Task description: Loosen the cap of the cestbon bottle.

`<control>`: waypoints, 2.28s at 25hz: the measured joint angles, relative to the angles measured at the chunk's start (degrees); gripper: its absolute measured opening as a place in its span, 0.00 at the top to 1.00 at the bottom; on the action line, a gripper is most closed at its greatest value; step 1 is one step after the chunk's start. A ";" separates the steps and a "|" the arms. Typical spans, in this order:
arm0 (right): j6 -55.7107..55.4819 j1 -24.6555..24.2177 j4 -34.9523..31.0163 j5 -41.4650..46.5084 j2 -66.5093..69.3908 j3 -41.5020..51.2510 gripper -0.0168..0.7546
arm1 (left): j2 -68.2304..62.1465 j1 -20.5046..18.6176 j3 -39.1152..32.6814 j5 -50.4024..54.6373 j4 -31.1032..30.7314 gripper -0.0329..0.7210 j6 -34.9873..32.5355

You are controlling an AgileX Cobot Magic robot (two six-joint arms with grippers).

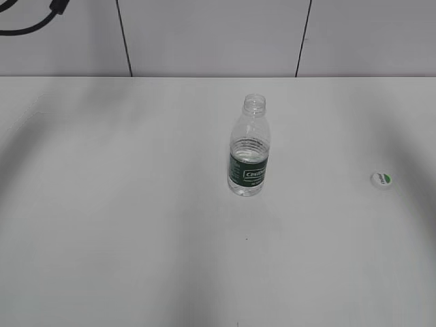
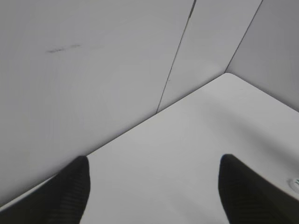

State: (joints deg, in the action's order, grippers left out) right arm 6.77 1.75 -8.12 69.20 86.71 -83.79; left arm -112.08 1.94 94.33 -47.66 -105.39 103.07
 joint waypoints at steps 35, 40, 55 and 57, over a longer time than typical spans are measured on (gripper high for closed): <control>-1.20 0.00 8.65 -7.39 -86.90 54.78 0.38 | 0.05 -0.88 0.00 -6.25 -0.23 0.29 0.20; -1.26 0.00 8.12 -7.28 -86.97 54.89 0.38 | 0.18 -0.88 0.00 -6.86 -0.33 0.29 0.20; -1.31 0.00 8.12 -7.28 -87.02 54.89 0.38 | 0.18 -0.88 0.00 -8.70 -0.25 0.29 0.20; -1.31 0.00 8.12 -7.28 -87.02 54.89 0.38 | 0.18 -0.88 0.00 -8.55 0.78 0.29 0.20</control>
State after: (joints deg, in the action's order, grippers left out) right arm 5.46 1.75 0.00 61.92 -0.31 -28.90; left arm -111.89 1.06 94.33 -56.21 -104.61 103.27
